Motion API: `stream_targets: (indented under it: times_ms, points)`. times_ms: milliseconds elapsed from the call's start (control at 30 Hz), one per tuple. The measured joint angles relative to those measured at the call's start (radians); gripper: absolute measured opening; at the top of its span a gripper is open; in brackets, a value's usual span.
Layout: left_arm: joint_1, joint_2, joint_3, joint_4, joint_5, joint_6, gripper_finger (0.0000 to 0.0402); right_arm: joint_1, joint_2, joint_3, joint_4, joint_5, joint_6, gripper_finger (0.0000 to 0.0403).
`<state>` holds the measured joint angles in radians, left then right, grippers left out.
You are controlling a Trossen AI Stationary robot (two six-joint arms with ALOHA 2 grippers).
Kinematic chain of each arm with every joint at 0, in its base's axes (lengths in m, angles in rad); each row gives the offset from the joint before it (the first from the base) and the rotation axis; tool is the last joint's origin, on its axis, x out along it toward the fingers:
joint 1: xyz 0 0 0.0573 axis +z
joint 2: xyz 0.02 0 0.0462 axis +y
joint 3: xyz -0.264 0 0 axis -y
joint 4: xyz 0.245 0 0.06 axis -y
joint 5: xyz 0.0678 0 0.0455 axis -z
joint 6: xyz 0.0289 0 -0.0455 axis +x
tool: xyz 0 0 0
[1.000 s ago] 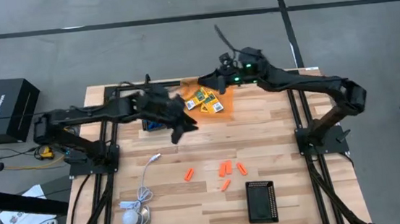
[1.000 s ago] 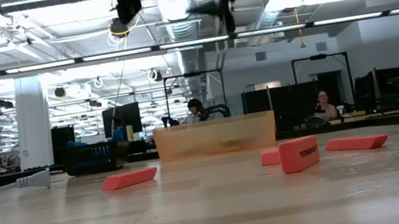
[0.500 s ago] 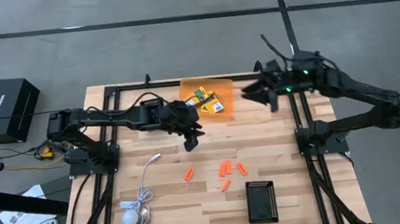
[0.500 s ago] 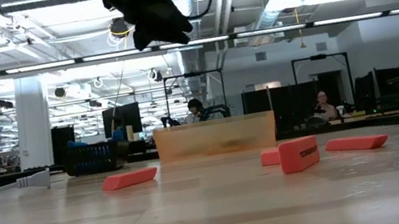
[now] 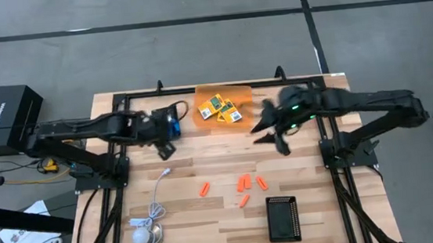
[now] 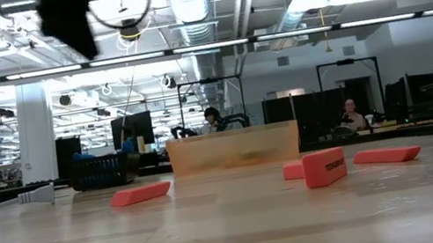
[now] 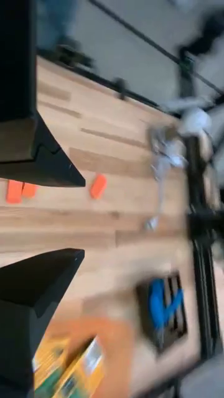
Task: Pick & Place School Supplies
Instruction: Put the eraser into the bottom black bin
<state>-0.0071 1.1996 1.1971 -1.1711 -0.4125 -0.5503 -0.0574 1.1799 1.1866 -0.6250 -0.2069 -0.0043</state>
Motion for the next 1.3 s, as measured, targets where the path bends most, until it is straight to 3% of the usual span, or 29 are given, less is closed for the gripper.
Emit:
stream_targets:
  times_ms: [100,233,467,700,1000,1300]
  points:
    - [-0.066,-0.018,0.0,-0.117,-0.039,-0.115,0.0131,0.025,0.099,-0.001,0.004,-0.059,-0.114,0.0164]
    - [-0.134,-0.008,0.0,-0.174,-0.094,-0.162,0.0131,0.108,0.22,0.009,-0.004,-0.053,-0.218,0.0162]
    - [-0.168,-0.01,-0.111,-0.18,-0.1,-0.186,0.0131,0.257,0.433,0.14,0.006,-0.023,-0.233,0.0161]
    - [-0.207,-0.034,-0.248,-0.13,-0.098,-0.219,0.0131,0.333,0.606,0.228,-0.007,0.032,-0.206,0.0161]
    - [-0.257,-0.049,-0.314,-0.054,-0.102,-0.25,0.0131,0.344,0.762,0.228,-0.126,0.029,-0.205,0.0162]
    - [-0.257,-0.049,-0.351,-0.018,-0.103,-0.244,0.0131,0.343,0.788,0.214,-0.079,-0.004,-0.213,0.0156]
